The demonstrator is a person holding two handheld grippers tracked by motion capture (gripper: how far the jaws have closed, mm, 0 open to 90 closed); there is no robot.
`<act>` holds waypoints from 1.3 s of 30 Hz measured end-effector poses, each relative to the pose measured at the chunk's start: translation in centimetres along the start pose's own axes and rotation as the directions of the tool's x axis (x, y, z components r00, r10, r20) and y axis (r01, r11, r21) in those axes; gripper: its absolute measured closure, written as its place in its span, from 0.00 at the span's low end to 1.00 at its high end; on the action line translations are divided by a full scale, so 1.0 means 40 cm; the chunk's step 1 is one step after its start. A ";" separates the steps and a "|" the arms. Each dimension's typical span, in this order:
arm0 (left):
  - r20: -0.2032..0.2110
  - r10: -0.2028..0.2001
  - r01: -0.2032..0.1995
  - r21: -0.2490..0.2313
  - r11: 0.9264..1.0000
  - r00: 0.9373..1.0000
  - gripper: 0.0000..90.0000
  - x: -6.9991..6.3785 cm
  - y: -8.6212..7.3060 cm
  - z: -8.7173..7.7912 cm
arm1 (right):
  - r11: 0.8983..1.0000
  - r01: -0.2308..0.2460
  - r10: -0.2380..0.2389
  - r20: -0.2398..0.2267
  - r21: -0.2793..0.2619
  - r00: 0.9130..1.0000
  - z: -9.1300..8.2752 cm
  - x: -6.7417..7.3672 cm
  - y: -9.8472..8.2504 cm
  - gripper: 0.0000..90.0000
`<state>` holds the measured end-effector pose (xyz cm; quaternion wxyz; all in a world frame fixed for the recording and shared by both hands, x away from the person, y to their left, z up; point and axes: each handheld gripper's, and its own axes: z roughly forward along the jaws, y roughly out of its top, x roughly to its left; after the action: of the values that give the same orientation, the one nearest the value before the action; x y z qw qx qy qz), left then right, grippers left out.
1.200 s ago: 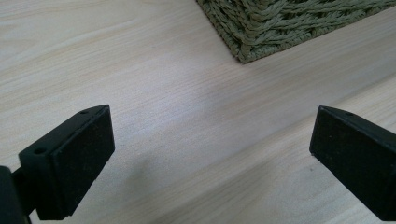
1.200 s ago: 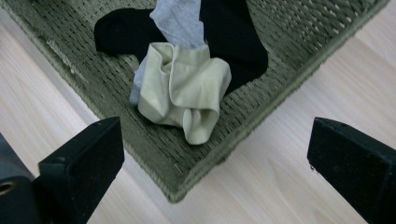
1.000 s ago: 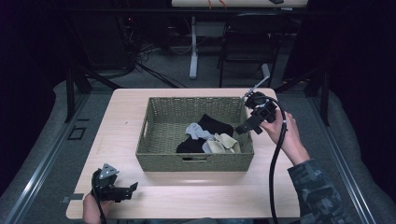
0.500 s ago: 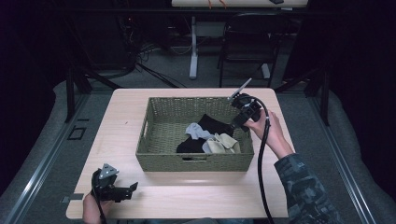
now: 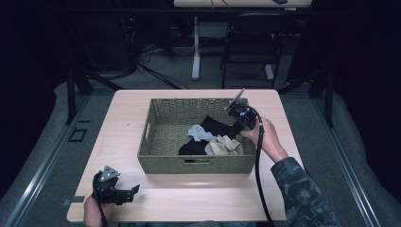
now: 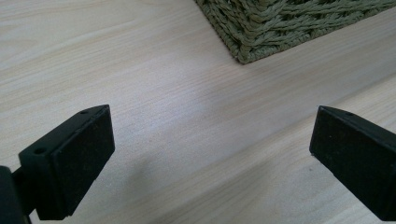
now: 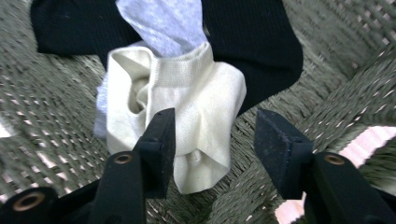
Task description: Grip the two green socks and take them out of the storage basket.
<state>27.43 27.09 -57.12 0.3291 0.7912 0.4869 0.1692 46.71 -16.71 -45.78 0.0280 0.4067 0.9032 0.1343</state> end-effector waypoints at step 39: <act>0.004 0.001 -0.001 -0.001 1.000 1.000 0.00 0.000 0.000 0.000 | 0.987 -0.048 0.041 0.048 0.154 0.998 0.094 0.007 -0.001 0.97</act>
<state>27.44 27.09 -57.10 0.3303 0.7916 0.4857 0.1683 47.10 -15.71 -49.38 0.0137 0.4305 0.9008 0.0552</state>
